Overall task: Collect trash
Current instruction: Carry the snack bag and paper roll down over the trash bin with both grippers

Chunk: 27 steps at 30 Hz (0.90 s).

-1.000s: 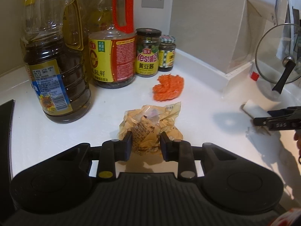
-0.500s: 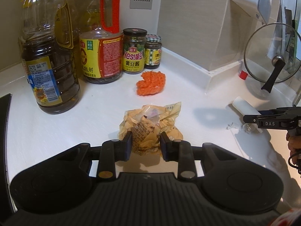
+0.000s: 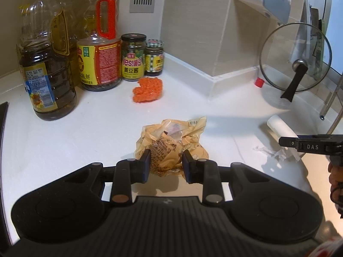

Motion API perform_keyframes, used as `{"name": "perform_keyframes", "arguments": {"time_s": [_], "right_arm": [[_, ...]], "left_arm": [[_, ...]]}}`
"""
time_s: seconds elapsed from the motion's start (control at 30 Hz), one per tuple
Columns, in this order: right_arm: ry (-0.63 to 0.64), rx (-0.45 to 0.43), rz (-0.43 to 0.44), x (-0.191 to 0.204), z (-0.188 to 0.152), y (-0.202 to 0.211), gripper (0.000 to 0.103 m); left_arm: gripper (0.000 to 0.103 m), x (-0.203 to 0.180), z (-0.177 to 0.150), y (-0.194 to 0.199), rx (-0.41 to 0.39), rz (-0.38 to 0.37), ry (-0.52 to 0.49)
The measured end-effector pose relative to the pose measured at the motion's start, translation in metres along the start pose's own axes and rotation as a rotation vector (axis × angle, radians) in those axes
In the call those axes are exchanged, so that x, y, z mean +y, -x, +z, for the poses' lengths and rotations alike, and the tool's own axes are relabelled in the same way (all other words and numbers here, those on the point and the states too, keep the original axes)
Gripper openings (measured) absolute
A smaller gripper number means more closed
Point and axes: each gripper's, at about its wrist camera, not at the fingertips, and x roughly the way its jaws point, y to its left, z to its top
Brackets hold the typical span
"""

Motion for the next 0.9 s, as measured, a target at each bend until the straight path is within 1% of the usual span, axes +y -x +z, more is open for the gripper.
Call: {"name": "perform_keyframes", "arguments": {"time_s": [0.1, 0.3, 0.4, 0.5, 0.7, 0.9], "right_arm": [[-0.025, -0.005, 0.021, -0.003, -0.010, 0.018, 0.051], [-0.033, -0.006, 0.038, -0.002, -0.031, 0.047, 0.051], [-0.042, -0.005, 0.040, 0.002, -0.043, 0.062, 0.051], [-0.062, -0.002, 0.035, 0.008, -0.055, 0.077, 0.051], [-0.073, -0.010, 0.008, 0.034, -0.077, 0.108, 0.051], [-0.074, -0.014, -0.024, 0.071, -0.100, 0.137, 0.051]], "left_arm": [[0.027, -0.010, -0.008, 0.008, -0.002, -0.007, 0.006], [0.027, -0.032, -0.028, 0.020, 0.012, -0.025, 0.004], [0.027, -0.042, -0.038, 0.028, 0.019, -0.045, -0.007], [0.027, -0.051, -0.046, 0.036, 0.026, -0.081, -0.026], [0.027, -0.056, -0.060, 0.054, 0.037, -0.168, -0.072], [0.027, -0.045, -0.076, 0.077, 0.037, -0.227, -0.103]]}}
